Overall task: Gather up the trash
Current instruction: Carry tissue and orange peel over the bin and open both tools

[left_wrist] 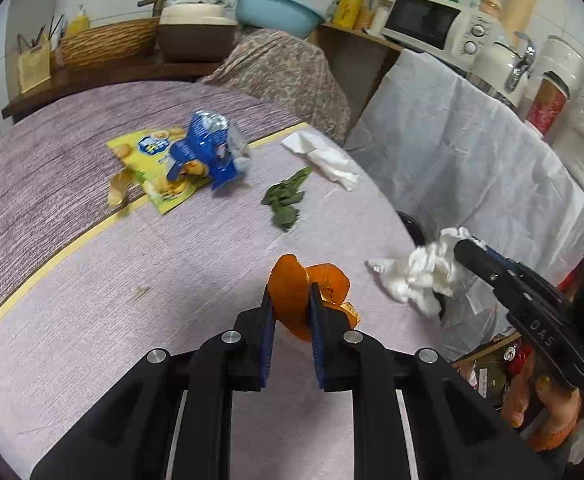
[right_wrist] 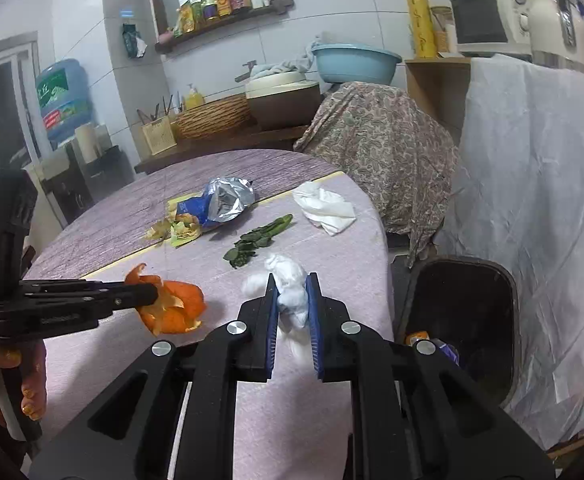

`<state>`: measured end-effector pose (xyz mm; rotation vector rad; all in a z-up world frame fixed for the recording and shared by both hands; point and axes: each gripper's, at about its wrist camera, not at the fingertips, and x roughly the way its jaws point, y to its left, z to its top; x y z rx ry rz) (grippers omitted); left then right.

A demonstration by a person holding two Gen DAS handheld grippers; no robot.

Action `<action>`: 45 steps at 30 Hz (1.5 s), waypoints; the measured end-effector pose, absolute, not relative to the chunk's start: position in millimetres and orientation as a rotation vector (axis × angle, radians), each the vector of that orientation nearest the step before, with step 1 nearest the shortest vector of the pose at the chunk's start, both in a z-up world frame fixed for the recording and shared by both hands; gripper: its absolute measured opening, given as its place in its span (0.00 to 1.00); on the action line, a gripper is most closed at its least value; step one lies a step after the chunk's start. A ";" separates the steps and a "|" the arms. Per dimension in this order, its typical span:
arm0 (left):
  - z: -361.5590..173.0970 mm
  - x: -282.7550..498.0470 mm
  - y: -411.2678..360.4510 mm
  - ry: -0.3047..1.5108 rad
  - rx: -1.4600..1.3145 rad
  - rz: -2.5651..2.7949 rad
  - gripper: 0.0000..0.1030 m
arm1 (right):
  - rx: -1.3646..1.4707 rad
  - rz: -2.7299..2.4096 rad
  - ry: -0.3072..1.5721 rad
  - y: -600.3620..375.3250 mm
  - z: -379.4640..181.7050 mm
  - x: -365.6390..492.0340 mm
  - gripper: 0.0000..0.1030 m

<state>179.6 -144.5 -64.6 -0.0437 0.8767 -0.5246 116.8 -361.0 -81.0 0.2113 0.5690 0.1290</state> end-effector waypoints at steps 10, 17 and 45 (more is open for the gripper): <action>-54.5 172.5 -210.8 0.854 0.019 -0.646 0.16 | 0.289 0.002 0.537 -428.6 -81.7 98.1 0.13; -55.7 184.0 -281.1 0.876 0.081 -0.735 0.16 | 0.292 -0.144 0.602 -483.0 -113.7 121.0 0.13; -137.0 230.2 -431.1 1.059 0.290 -0.698 0.39 | 0.399 -0.424 0.755 -559.5 -235.7 110.2 0.54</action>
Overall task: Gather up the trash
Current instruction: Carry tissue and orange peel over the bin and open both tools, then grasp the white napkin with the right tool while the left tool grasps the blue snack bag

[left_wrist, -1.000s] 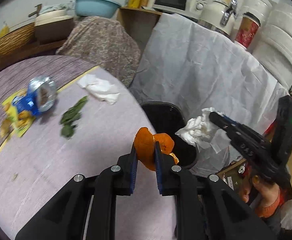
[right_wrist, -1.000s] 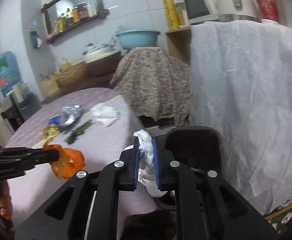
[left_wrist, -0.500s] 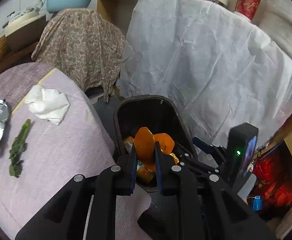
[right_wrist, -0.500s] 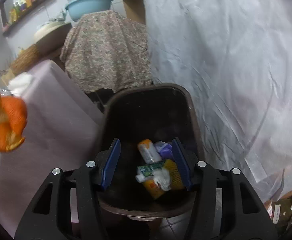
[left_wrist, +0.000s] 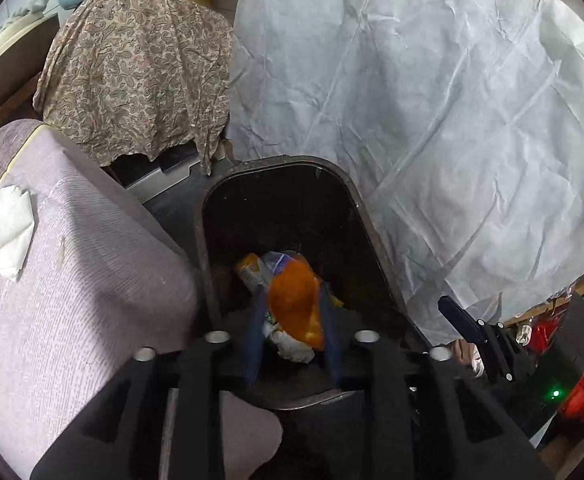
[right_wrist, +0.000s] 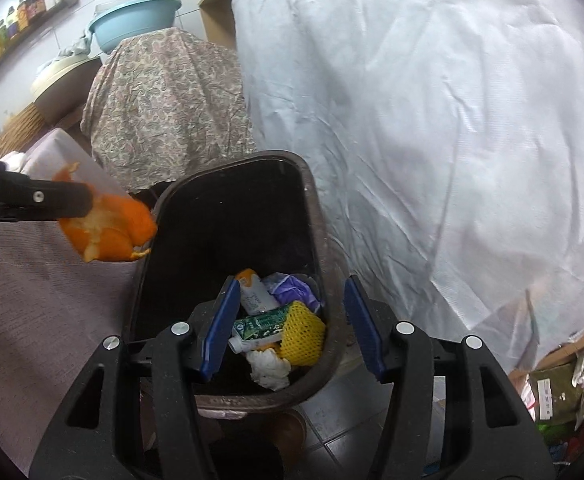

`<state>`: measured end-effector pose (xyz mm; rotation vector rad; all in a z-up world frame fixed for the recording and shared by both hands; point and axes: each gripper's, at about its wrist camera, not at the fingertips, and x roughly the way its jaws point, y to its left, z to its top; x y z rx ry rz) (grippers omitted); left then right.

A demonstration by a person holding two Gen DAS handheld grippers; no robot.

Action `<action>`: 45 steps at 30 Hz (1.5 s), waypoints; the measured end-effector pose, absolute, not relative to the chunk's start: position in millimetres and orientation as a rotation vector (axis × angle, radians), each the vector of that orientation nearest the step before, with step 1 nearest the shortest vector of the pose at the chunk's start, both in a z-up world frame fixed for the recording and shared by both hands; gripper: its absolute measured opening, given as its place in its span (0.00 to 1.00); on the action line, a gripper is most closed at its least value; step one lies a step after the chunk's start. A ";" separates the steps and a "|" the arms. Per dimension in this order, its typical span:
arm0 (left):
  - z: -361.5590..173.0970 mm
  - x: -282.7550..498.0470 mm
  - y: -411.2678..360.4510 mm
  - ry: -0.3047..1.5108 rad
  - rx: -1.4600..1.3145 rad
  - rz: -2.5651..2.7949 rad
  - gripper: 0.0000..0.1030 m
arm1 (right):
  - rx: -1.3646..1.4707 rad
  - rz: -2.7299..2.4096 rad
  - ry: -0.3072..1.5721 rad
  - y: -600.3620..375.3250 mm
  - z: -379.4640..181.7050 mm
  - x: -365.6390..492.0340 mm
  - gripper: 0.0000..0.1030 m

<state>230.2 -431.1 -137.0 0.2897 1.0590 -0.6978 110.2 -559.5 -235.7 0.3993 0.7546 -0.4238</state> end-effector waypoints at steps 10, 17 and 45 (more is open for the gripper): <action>-100.8 221.6 -393.9 0.969 0.207 -0.706 0.65 | 0.442 -0.343 0.731 -549.6 -216.7 114.4 0.54; -69.8 209.9 -328.3 0.896 0.174 -0.672 0.73 | 0.412 -0.221 0.713 -515.4 -189.0 123.1 0.54; -63.7 277.5 -111.4 0.835 -0.034 -0.304 0.71 | -0.217 0.116 0.762 -332.8 -104.7 287.2 0.65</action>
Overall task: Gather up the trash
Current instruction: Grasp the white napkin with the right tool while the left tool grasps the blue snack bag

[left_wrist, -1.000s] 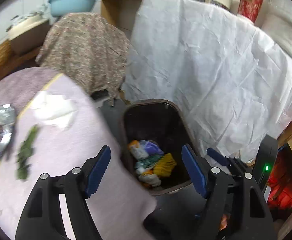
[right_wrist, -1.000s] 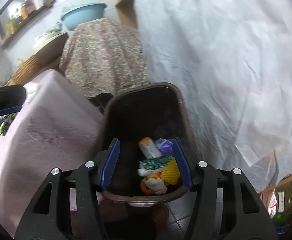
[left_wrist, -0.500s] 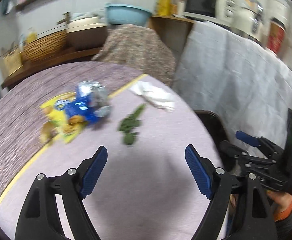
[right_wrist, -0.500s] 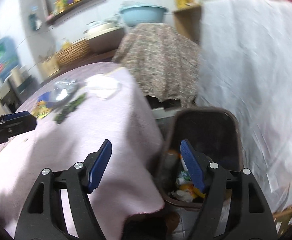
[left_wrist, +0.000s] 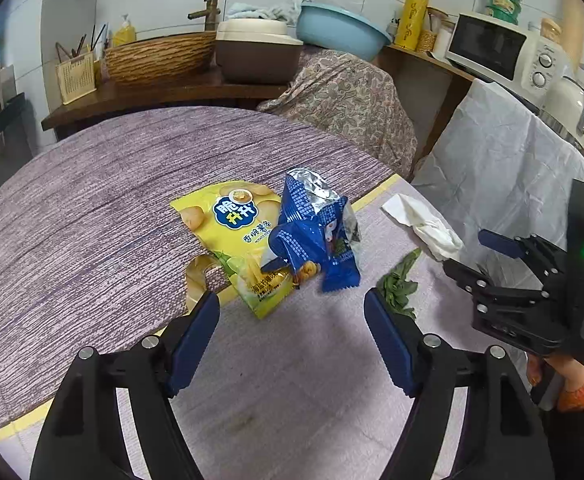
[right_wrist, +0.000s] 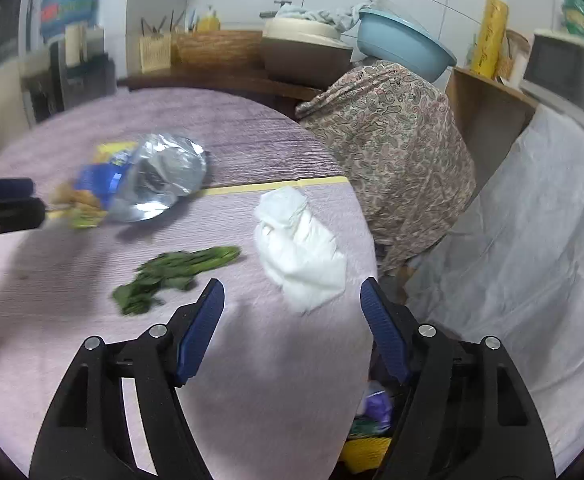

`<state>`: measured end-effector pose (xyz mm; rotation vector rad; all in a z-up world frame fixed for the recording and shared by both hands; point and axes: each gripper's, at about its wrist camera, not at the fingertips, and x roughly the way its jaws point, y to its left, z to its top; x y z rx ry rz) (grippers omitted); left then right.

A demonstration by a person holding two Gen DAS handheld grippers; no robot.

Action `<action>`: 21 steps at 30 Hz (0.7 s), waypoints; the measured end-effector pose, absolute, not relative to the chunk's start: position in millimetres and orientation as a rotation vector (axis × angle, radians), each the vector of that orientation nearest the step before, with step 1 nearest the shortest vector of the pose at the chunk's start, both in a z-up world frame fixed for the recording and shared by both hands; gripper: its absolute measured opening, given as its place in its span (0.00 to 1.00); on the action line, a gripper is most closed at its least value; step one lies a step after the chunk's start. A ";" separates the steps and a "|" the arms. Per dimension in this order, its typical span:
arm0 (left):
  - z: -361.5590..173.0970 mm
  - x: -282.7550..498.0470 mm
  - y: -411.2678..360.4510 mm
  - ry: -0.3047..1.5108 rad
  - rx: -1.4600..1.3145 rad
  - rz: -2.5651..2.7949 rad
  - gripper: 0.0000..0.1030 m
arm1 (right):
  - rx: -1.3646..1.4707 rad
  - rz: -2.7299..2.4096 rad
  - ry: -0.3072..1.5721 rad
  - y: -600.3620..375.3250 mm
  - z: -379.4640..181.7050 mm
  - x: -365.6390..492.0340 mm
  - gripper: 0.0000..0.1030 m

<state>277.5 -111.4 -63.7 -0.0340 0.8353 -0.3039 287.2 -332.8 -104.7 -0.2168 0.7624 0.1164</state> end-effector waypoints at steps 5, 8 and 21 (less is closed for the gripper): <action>-68.6 289.5 -115.8 0.839 -0.026 -0.289 0.71 | -0.255 0.107 0.782 -329.7 -111.4 306.5 0.27; -72.8 297.8 -120.3 0.851 -0.017 -0.282 0.68 | -0.232 0.111 0.785 -330.7 -110.6 307.9 0.16; -87.7 306.1 -117.0 0.908 -0.052 -0.307 0.05 | -0.107 0.133 0.678 -339.9 -90.0 268.3 0.13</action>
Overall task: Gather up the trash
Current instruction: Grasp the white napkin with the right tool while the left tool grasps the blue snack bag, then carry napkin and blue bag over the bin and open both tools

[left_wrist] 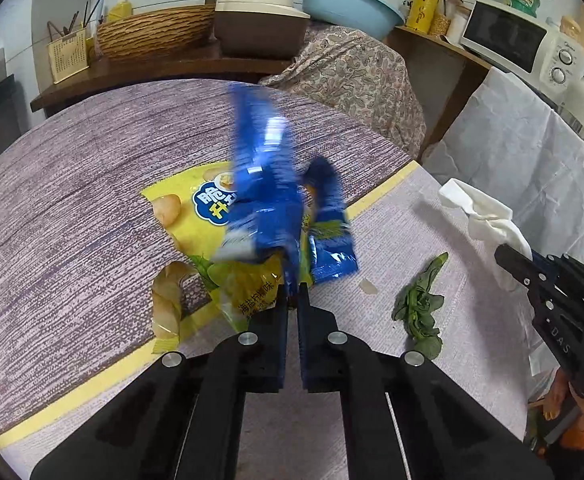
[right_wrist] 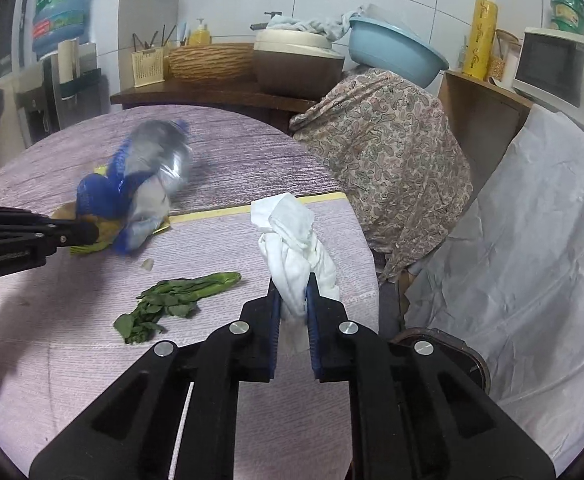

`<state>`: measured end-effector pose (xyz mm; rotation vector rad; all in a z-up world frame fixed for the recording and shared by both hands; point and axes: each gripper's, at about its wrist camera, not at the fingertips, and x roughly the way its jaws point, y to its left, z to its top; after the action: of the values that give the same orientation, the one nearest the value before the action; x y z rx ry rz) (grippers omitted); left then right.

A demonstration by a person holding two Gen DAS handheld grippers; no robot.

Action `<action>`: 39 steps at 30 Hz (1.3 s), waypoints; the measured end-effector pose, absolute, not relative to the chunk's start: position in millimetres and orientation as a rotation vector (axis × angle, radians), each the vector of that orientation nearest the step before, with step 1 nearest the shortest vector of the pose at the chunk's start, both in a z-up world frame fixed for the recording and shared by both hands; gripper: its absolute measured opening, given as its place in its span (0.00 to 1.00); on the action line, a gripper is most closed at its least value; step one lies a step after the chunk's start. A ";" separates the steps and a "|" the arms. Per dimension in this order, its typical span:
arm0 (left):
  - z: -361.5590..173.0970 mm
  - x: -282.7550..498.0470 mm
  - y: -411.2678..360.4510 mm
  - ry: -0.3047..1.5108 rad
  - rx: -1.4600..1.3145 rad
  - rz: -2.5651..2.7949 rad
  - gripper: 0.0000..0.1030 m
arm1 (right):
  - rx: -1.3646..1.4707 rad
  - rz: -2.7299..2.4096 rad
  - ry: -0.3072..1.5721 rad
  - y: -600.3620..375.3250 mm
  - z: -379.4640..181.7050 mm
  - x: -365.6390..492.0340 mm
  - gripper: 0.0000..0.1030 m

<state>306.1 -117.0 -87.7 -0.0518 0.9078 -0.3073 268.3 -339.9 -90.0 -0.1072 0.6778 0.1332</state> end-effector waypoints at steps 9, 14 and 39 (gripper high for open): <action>-72.1 277.0 -107.0 0.855 -0.088 -0.358 0.04 | -0.051 0.158 0.648 -342.9 -86.7 242.8 0.13; -54.2 248.8 -104.6 0.798 -0.103 -0.415 0.04 | 0.005 0.169 0.624 -351.0 -85.9 222.2 0.13; -46.2 202.0 -292.5 0.803 0.026 -0.775 0.05 | 0.257 -0.166 0.717 -498.9 -167.4 142.7 0.13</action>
<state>202.0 -292.5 -46.2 0.0263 0.8033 -0.7753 142.7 -498.9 -167.4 0.2571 0.7166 -0.1656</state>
